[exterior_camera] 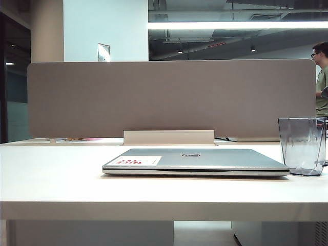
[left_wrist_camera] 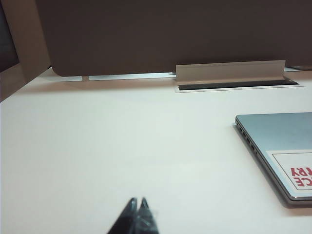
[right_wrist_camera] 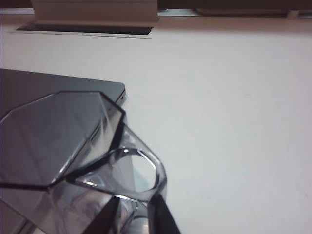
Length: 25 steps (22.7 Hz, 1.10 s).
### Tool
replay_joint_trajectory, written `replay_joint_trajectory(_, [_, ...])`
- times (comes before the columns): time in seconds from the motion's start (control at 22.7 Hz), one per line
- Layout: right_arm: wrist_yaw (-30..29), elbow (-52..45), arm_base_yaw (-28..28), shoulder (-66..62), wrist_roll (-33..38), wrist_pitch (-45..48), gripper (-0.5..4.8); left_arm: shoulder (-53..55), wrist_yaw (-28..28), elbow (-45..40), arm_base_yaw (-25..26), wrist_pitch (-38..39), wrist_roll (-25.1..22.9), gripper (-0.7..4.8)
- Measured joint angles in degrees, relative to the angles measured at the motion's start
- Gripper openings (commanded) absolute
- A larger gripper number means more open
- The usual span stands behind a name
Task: Pick up the water cup and place it on the right side of the laptop.
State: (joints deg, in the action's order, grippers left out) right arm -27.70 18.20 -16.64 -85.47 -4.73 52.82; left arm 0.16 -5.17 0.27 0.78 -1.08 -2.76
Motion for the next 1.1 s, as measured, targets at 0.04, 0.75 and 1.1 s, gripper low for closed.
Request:
replay_joint_trajectory(0.04, [0.74,-0.24,0.0,0.26,0.02,-0.39,1.13,0.02,0.0,0.0,0.0,0.0,0.0,-0.04])
replay_joint_trajectory(0.75, [3.5,-0.28,0.39,0.52,4.63,-10.32,-0.09,0.0,-1.27,0.0,0.0,-0.02,0.0,-0.04])
replay_joint_trajectory(1.1, [5.4,-0.26,4.39,0.5,4.87,-10.29,-0.09,0.0,-1.29,0.0,0.0,0.0,0.0,-0.04])
